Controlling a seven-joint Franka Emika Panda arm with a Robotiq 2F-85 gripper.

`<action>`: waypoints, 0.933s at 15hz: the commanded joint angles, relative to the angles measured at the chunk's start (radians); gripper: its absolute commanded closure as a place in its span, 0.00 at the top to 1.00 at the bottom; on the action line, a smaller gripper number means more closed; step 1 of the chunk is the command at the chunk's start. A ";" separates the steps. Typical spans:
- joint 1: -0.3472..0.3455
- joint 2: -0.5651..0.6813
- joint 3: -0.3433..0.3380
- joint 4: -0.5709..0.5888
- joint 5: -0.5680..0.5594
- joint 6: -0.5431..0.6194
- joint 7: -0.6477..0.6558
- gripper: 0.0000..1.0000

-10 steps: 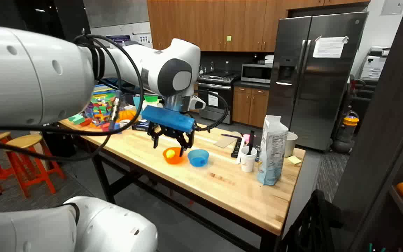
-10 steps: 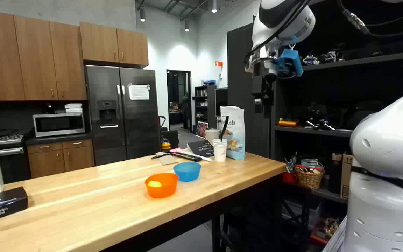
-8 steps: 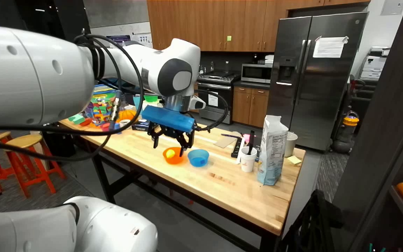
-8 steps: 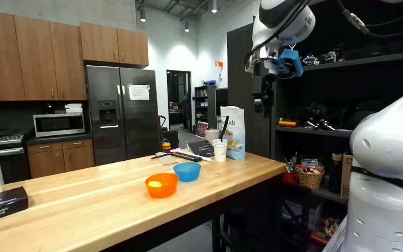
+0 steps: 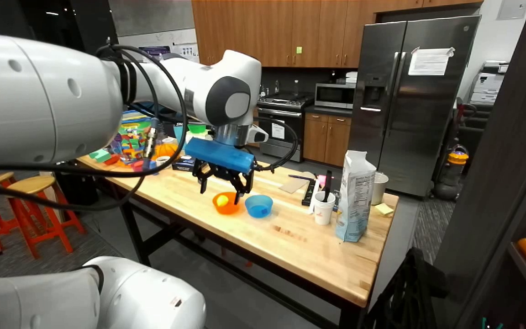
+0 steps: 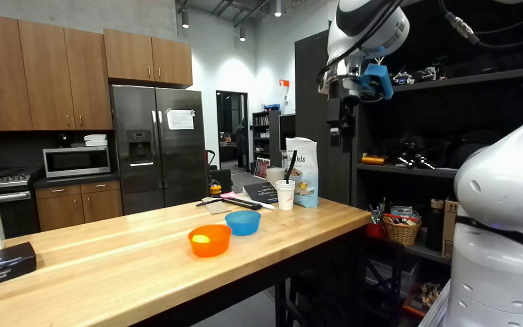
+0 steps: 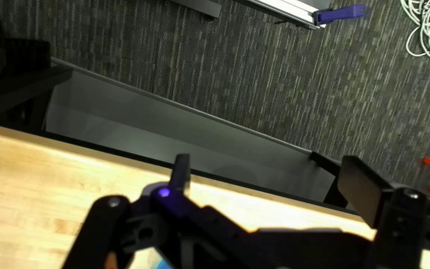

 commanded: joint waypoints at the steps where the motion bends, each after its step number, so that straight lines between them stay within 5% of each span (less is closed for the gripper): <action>1: -0.017 0.003 0.012 0.002 0.008 -0.003 -0.010 1.00; 7: -0.009 -0.005 0.012 -0.004 -0.008 0.005 -0.048 1.00; 14: 0.049 -0.025 -0.012 -0.021 -0.172 -0.021 -0.355 1.00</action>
